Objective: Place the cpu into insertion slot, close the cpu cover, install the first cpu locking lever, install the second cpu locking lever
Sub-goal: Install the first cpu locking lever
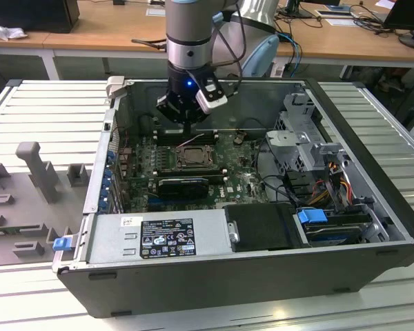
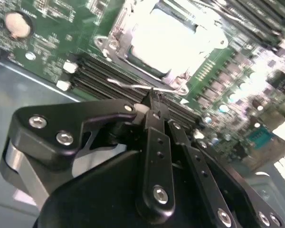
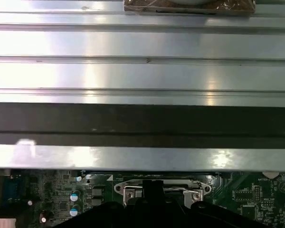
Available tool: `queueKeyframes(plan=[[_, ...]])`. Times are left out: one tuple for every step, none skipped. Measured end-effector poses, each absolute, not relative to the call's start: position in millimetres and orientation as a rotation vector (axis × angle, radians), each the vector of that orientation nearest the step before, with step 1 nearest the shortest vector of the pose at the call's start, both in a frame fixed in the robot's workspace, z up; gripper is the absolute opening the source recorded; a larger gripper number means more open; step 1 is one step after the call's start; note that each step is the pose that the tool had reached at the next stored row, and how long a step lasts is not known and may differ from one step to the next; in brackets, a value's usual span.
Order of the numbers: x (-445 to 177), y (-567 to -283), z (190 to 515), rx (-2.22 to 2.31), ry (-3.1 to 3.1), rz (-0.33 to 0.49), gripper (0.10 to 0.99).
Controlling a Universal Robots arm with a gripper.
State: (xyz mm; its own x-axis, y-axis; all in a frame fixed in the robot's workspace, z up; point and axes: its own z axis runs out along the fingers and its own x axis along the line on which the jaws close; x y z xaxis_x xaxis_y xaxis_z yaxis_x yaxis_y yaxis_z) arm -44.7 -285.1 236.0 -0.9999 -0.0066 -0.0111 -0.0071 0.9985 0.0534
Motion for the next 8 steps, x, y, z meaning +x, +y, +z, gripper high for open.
queueKeyframes(plan=[[-42.6, -284.7, 234.9, -0.012, 3.129, 0.084, 0.106], [-40.0, -284.3, 233.6, -0.017, 3.129, 0.084, 0.106], [-38.7, -284.0, 232.7, -0.023, 3.129, 0.084, 0.106], [-38.0, -283.8, 231.7, -0.041, 3.130, 0.084, 0.106], [-37.2, -283.7, 230.7, -0.074, 3.130, 0.084, 0.106], [-35.6, -283.3, 230.1, -0.082, 3.130, 0.084, 0.106], [-34.0, -282.7, 229.8, -0.086, 3.130, 0.084, 0.106], [-31.9, -281.8, 229.4, -0.089, 3.130, 0.084, 0.106]])
